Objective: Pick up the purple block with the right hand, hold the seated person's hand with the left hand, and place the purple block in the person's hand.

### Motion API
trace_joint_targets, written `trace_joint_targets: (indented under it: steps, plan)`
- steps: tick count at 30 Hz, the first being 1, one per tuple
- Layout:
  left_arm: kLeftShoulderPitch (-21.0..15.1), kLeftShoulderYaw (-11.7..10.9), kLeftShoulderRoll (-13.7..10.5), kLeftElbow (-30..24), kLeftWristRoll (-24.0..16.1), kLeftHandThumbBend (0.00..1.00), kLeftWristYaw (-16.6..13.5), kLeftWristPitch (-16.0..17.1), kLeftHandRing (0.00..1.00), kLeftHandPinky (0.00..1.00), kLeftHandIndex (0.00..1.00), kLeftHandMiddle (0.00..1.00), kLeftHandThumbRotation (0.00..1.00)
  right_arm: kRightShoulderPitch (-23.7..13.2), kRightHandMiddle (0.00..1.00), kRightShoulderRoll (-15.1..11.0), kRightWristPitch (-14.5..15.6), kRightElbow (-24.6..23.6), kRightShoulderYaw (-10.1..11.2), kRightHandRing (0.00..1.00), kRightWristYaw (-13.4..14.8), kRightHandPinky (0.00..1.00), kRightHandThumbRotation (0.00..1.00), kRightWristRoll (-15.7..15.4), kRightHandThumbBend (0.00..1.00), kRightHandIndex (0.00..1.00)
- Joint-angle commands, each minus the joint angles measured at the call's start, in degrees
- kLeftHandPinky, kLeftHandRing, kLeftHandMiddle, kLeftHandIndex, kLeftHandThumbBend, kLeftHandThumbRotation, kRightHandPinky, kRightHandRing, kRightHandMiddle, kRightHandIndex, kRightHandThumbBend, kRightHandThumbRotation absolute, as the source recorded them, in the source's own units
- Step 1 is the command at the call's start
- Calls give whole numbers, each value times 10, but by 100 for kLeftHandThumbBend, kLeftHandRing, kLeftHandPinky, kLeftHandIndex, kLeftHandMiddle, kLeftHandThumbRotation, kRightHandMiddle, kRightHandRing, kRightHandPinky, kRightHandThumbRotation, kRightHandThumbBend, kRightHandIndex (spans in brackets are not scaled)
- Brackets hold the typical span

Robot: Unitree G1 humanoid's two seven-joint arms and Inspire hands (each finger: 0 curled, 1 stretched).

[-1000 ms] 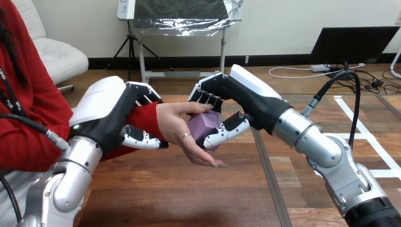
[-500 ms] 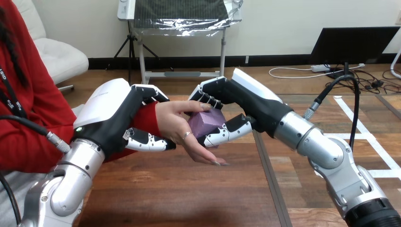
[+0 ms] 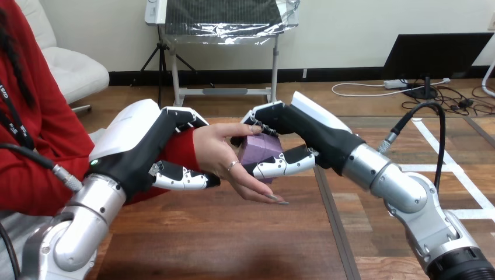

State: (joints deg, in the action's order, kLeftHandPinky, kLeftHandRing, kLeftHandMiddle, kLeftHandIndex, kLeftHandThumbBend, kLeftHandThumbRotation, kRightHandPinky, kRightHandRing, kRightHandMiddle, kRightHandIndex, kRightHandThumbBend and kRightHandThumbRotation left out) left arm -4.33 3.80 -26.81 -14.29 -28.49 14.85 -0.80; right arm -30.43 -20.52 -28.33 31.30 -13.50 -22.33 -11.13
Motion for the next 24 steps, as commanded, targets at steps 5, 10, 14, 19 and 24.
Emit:
trace_joint_targets:
  steps: [5,10,14,19,24]
  plan:
    - [-1,-12,-15,-56,35,75,36,9,54,43,61,59,23,-18,56,-6,-12,26,20,53,9,48,84,4,48,58]
    - [11,-20,-20,-71,63,76,67,4,55,44,63,62,25,-15,56,-10,-17,33,21,53,11,49,93,2,56,58]
    - [23,-27,-22,-87,88,78,89,-5,58,46,65,64,27,-13,56,-12,-22,39,22,53,11,50,97,2,60,58]
    - [49,-36,-22,-107,118,83,102,2,61,50,68,66,33,-7,57,-15,-24,41,24,53,7,50,99,5,62,58]
    - [79,-42,-11,-126,140,91,100,8,64,52,69,68,41,1,57,-19,-19,37,27,53,2,50,99,11,64,59]
